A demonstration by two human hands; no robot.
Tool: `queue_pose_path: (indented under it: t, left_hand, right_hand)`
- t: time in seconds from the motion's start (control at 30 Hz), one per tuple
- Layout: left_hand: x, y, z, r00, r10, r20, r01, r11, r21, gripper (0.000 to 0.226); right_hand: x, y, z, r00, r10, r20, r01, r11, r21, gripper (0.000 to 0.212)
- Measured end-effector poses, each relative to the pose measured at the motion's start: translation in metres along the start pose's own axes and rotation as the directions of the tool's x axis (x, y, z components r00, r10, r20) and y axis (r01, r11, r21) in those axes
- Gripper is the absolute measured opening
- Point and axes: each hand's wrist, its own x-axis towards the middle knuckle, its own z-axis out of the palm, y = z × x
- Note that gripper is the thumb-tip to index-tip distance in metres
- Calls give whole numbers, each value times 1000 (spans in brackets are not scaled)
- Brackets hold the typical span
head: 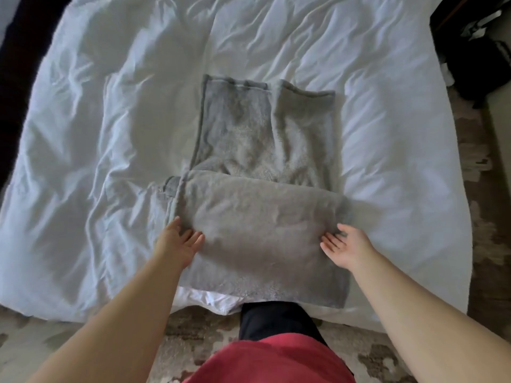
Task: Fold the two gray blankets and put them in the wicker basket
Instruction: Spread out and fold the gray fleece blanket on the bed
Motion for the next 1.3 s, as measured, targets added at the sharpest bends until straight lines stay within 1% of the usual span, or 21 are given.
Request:
queue_pose_path:
  t: [0.1,0.2,0.3,0.4,0.5,0.57,0.63,0.7,0.73,0.8,0.87,0.9,0.97,1.03,1.1,1.13,1.23,1.3]
  left_hand:
    - [-1,-6,-10,1000,17,1,-17,999,30,54]
    - [-5,-13,-27,999,39,5,-39,997,71,50]
    - [-8,-26,-50,998,55,30,-58,995,84,50]
    - [-9,-46,-82,996,64,61,-72,987,142,50]
    - [-11,-61,-117,999,38,-7,-37,990,135,48]
    - [-8,-67,-134,997,-44,-62,48,997,61,50]
    - [-5,-70,-143,992,-100,-74,101,995,21,56]
    - [2,-73,-142,993,-105,-52,106,994,25,60]
    - [6,-73,-137,994,-99,-43,100,995,29,63]
    - [14,-68,-120,995,-89,-39,91,995,50,65]
    - [23,-59,-98,994,-98,-38,100,993,55,59]
    - [28,-55,-88,993,-112,-40,113,993,33,57]
    - [34,-48,-74,988,-128,-87,130,991,17,60]
    - [32,-42,-68,976,-130,-175,138,990,35,66]
    - [26,-37,-68,970,-125,-210,134,991,27,68]
    - [20,-35,-68,974,-118,-195,124,992,16,68]
    - [-1,-30,-74,993,-27,-114,33,998,48,62]
    - [-21,-24,-78,998,42,-46,-39,996,79,58]
  right_hand:
    - [-1,10,-10,1000,-24,16,23,1000,14,53]
    - [-9,25,-28,999,-40,-1,40,999,14,48]
    - [-14,54,-53,999,-48,-17,48,998,28,44]
    - [-16,90,-81,998,-30,-59,31,999,29,41]
    - [-14,125,-109,995,14,-96,-12,1000,27,41]
    - [-9,143,-120,995,53,-86,-49,997,53,45]
    - [-3,154,-124,996,64,-66,-57,993,100,51]
    - [5,156,-120,998,45,-39,-38,987,156,52]
    - [8,154,-115,999,34,-24,-29,983,183,49]
    - [16,149,-105,1000,22,-15,-18,975,223,36]
    - [22,142,-95,999,17,-40,-8,974,225,21]
    - [24,139,-91,998,19,-61,-6,976,216,17]
    - [25,135,-87,995,34,-97,-13,979,203,18]
    - [21,131,-85,993,38,-112,-13,977,213,21]
    - [12,126,-82,994,23,-104,-2,980,199,12]
    - [6,123,-80,995,13,-99,6,982,187,10]
    - [-18,114,-72,995,-48,-82,62,982,181,22]
    - [-39,104,-66,993,-102,-58,112,972,205,20]
